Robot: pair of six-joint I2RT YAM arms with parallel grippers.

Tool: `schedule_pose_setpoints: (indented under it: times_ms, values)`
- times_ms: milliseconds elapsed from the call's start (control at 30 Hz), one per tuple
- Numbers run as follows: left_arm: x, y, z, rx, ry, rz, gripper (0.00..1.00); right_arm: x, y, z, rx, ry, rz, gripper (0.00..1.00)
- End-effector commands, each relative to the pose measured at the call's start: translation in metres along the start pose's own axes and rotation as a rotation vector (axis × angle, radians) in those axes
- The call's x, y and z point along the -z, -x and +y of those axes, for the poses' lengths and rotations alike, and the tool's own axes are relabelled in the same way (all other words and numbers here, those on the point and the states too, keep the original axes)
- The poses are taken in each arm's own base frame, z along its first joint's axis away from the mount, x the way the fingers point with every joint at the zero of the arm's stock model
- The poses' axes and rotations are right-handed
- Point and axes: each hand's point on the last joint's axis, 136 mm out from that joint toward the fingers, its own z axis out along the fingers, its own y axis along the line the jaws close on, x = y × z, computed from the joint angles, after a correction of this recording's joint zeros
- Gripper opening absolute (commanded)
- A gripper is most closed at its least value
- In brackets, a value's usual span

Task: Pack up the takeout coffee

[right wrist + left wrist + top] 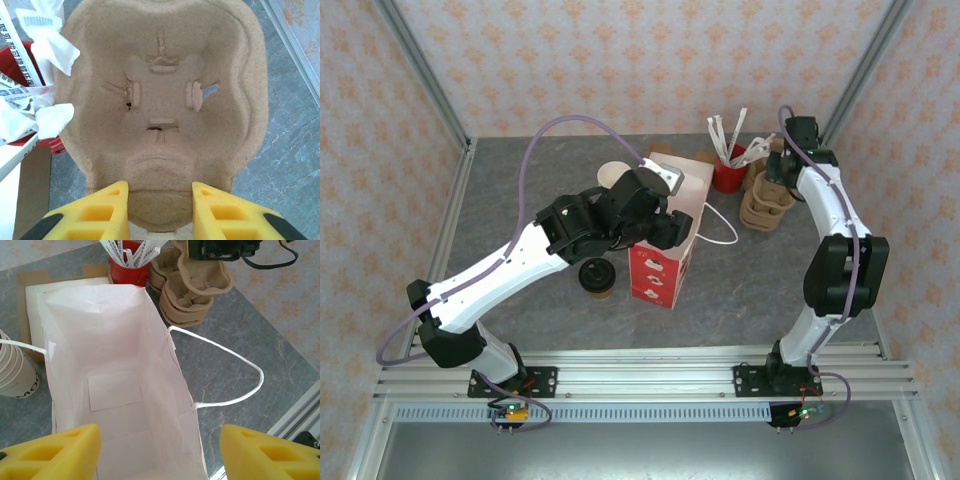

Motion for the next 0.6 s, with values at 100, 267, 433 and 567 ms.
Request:
schedule_pose_setpoints:
  times_ms: [100,267,433,567]
  values:
    - [0.02,0.017,0.021,0.013,0.041,-0.078,0.65,0.044,-0.006,-0.026,-0.105,-0.054,-0.047,0.3]
    - [0.025,0.018,0.055,0.073,0.098,-0.082,0.65,0.078,-0.024,-0.03,-0.158,-0.016,-0.089,0.3]
    - [0.031,-0.001,0.084,0.16,0.112,-0.04,0.65,0.118,-0.042,-0.031,-0.176,0.031,-0.143,0.3]
    - [0.026,-0.031,0.078,0.217,0.042,0.03,0.64,0.152,-0.051,-0.027,-0.182,0.095,-0.184,0.3]
